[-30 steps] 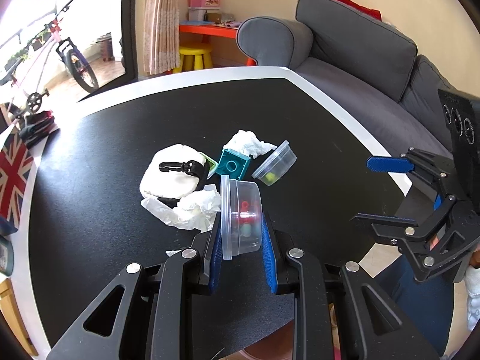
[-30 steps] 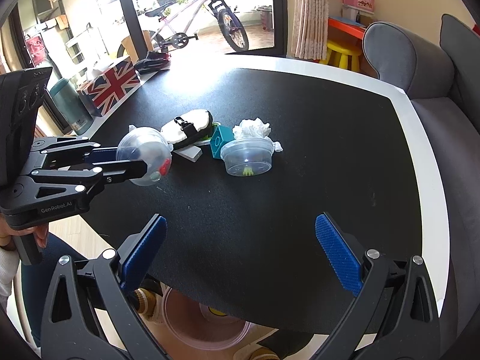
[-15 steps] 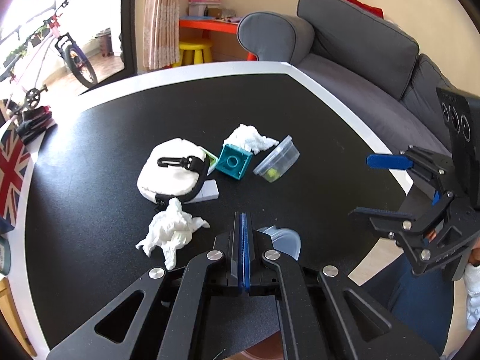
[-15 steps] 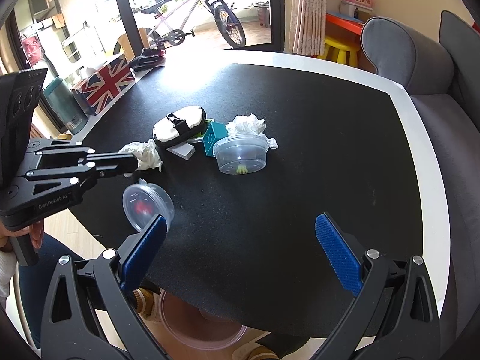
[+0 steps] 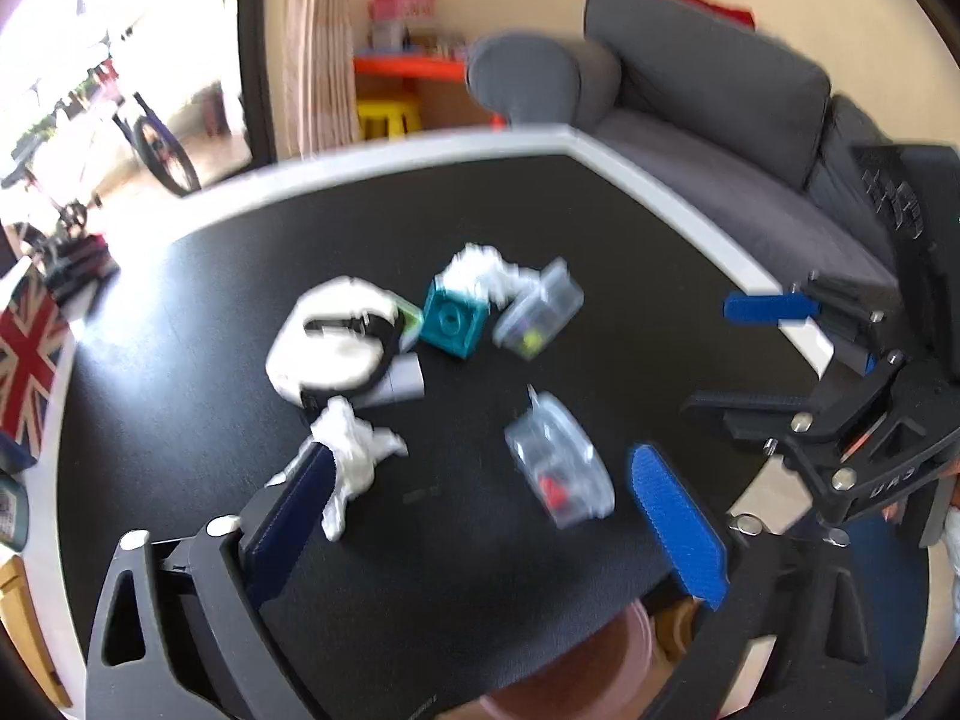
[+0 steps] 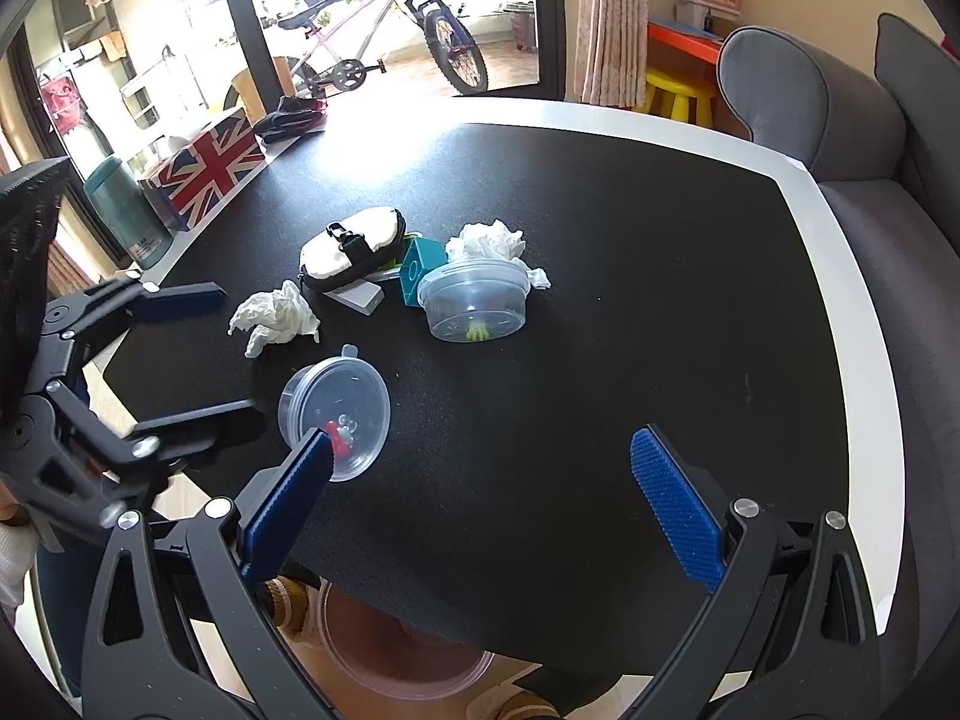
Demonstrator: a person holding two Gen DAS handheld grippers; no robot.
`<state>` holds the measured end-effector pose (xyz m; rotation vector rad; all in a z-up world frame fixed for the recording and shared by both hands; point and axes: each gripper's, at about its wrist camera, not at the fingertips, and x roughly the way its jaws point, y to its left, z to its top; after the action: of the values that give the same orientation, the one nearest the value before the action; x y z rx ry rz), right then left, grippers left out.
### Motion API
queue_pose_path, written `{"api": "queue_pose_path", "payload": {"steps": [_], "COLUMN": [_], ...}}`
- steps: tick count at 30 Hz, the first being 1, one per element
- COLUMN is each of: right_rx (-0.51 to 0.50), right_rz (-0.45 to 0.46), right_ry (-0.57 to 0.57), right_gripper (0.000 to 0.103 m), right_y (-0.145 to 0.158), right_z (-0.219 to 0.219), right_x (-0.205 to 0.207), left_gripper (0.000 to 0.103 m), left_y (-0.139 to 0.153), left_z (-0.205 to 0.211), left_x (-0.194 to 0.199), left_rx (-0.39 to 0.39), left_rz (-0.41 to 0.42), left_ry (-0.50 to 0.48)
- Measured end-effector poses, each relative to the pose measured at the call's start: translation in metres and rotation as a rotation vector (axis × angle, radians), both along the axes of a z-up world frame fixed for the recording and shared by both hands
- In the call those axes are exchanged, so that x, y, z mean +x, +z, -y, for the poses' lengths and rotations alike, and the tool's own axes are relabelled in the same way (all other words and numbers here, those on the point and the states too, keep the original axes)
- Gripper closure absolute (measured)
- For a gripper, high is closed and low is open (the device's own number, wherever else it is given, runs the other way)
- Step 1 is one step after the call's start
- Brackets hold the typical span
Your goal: Collect trash
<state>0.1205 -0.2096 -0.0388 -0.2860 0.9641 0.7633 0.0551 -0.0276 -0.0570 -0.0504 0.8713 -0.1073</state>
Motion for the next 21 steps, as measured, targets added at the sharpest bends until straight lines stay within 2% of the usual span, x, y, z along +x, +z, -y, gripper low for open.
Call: {"api": "queue_pose_path", "payload": {"steps": [4, 10, 11, 12, 13, 14, 15, 21], "right_rx": [-0.002, -0.003, -0.004, -0.004, -0.004, -0.005, -0.003, 0.0], "right_rz": [0.001, -0.005, -0.005, -0.006, -0.006, -0.006, -0.007, -0.006], "right_ry": [-0.007, -0.025, -0.025, -0.026, -0.026, -0.027, -0.027, -0.026], "right_gripper": [0.005, 0.005, 0.005, 0.005, 0.005, 0.005, 0.005, 0.005], "right_y": [-0.001, -0.003, -0.003, -0.003, -0.003, -0.004, -0.003, -0.003], "right_z": [0.005, 0.012, 0.014, 0.014, 0.015, 0.015, 0.015, 0.014], "right_x": [0.0, 0.002, 0.003, 0.003, 0.003, 0.003, 0.003, 0.004], "left_gripper": [0.007, 0.008, 0.02, 0.044, 0.056, 0.071, 0.079, 0.079], "left_y": [-0.006, -0.021, -0.024, -0.028, -0.031, -0.033, -0.035, -0.03], "left_z": [0.003, 0.011, 0.012, 0.012, 0.012, 0.013, 0.014, 0.015], "left_x": [0.005, 0.009, 0.009, 0.011, 0.012, 0.012, 0.012, 0.008], "left_rx": [-0.014, -0.114, -0.13, -0.144, -0.143, -0.141, -0.143, -0.123], "left_rz": [-0.039, -0.106, -0.117, -0.14, -0.155, -0.162, -0.17, -0.142], "left_ry": [-0.004, -0.044, -0.045, -0.046, -0.044, -0.046, -0.048, -0.041]}}
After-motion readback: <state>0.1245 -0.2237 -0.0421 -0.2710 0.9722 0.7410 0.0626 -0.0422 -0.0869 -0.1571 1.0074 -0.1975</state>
